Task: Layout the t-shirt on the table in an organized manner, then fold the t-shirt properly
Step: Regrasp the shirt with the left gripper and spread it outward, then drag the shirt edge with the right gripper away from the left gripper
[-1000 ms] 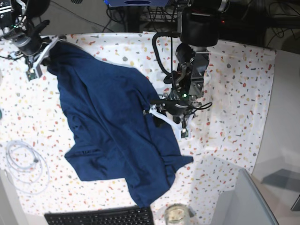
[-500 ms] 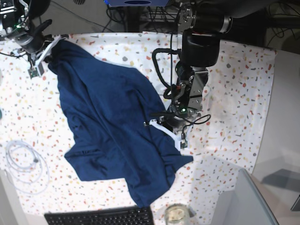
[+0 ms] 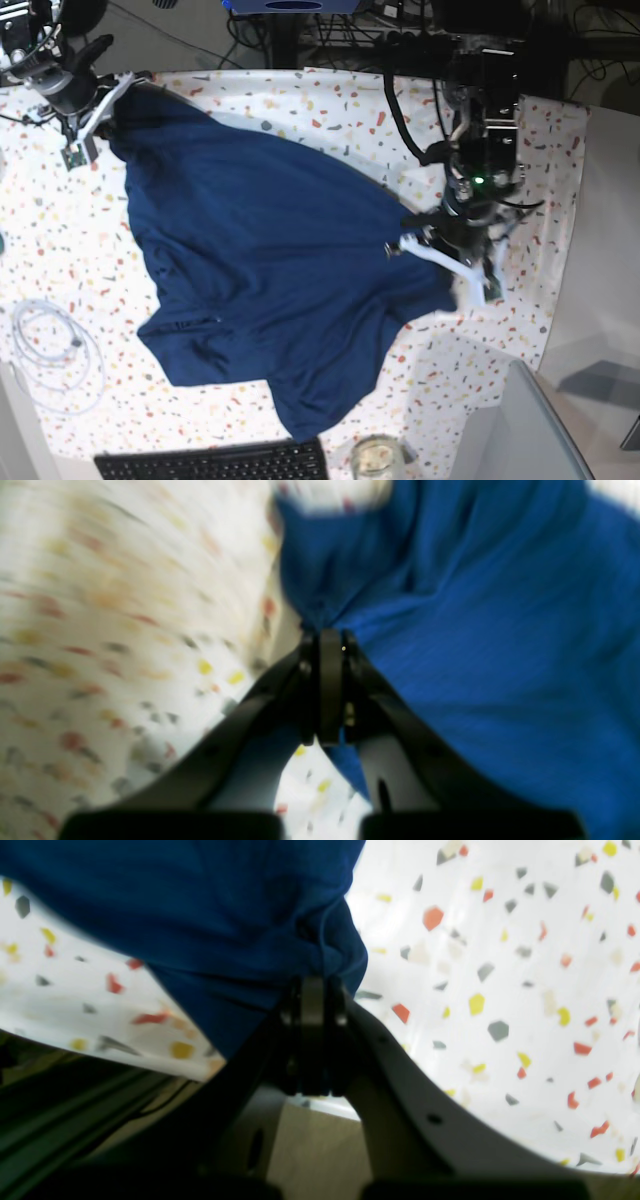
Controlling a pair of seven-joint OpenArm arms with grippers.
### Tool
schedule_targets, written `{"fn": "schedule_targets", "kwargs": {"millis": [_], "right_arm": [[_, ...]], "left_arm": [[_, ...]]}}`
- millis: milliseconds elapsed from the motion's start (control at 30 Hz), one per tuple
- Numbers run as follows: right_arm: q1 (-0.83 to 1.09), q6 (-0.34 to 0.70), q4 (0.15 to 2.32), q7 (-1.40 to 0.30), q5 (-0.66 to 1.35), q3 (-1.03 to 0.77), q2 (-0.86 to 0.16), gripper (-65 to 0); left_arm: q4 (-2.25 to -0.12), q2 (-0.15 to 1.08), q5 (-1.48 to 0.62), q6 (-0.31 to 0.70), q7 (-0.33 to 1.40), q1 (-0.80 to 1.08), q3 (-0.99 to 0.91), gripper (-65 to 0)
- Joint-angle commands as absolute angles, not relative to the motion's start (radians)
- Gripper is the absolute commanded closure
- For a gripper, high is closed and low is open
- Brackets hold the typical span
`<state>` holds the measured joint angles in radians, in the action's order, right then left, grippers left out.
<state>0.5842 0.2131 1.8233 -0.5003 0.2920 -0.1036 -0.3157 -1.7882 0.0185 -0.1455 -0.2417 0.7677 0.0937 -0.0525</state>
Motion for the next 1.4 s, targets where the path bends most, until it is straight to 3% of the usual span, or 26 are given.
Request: {"fn": "schedule_targets", "kwargs": {"millis": [0,200,400,600,767,833,900,1000,1067,1167,1367], "right_arm": [[0.572,0.213,1.868,-0.473,0.297,-0.110,-0.328,0.0],[0.340,0.213,1.919,-0.719,0.297,-0.108,-0.328,0.0],[0.062,0.213,1.768,-0.854,0.297,-0.108,-0.328,0.0],[-0.143,0.213,1.489,-0.851,0.297,-0.045,-0.332,0.0],[-0.213,0.206,1.354,-0.707,0.297,-0.033,-0.326,-0.6],[-0.236,0.209,1.303,-0.753,0.297,-0.024,-0.326,-8.9],[-0.220,0.211,1.323,-0.849,0.300,-0.010,-0.328,-22.1],[-0.056,0.213,1.550,-0.891,0.302,-0.007,-0.326,-39.9],[0.085,0.213,1.722,-0.848,0.302,0.002,-0.292,-48.3],[0.245,0.213,1.874,-0.791,0.295,0.050,-0.236,-55.4],[0.326,0.203,1.787,-0.657,0.294,0.229,-0.179,-55.7]], "left_arm": [[-1.840,0.028,-0.147,-0.271,0.785,0.081,-0.044,0.0],[-1.853,0.027,-0.154,-0.309,0.886,-0.033,-0.038,0.0],[-1.659,-0.012,-0.145,-0.314,0.885,-0.188,-0.042,0.0],[-1.339,-0.038,-0.145,-0.314,0.754,-0.320,-0.039,0.0],[-1.124,-0.039,-0.147,-0.314,0.608,-0.354,-0.048,0.0],[-1.076,-0.039,-0.147,-0.314,0.565,-0.352,-0.048,0.0],[-1.056,-0.035,-0.150,-0.315,0.550,-0.343,-0.048,0.0],[-1.063,-0.018,-0.147,-0.315,0.550,-0.305,-0.051,0.0],[-1.075,0.001,-0.153,-0.315,0.550,-0.283,-0.051,0.0],[-1.099,0.021,-0.150,-0.315,0.550,-0.236,-0.050,0.0],[-1.191,0.084,-0.156,-0.315,0.549,-0.097,-0.051,0.0]]}}
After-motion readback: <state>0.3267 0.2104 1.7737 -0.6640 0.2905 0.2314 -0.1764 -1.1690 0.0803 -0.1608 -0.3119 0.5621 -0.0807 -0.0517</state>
